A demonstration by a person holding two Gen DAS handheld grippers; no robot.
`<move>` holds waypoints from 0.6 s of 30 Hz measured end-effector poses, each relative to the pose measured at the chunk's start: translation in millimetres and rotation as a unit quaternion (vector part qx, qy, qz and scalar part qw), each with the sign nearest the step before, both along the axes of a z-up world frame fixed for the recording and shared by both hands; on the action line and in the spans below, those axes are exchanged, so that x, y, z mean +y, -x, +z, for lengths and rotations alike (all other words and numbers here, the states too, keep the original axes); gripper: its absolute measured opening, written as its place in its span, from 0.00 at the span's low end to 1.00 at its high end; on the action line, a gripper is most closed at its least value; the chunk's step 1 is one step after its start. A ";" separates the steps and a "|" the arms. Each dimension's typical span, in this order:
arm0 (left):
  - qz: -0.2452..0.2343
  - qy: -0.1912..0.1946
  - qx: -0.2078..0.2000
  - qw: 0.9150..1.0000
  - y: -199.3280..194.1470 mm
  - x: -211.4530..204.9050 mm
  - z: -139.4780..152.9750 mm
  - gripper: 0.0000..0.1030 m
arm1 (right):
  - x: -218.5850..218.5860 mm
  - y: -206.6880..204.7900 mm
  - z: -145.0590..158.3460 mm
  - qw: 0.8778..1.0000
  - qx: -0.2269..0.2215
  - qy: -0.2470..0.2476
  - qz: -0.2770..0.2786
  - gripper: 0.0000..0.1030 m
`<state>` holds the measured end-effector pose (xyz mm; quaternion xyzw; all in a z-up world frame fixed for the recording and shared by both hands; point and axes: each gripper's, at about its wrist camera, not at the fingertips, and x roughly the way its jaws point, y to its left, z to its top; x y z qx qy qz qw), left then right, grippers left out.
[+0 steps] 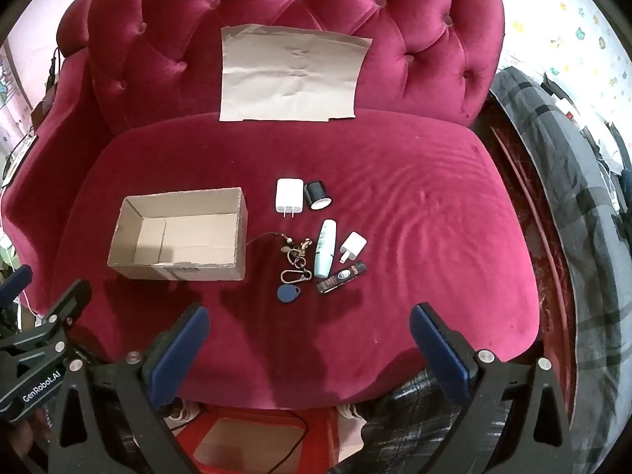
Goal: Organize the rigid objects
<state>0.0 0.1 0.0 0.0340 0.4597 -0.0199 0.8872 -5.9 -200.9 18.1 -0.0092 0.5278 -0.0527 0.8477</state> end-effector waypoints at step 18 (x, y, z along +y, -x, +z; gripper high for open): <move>0.000 -0.005 -0.005 1.000 1.6 -2.4 0.4 1.00 | 1.0 -0.6 0.3 1.000 -0.003 -0.006 0.005 1.00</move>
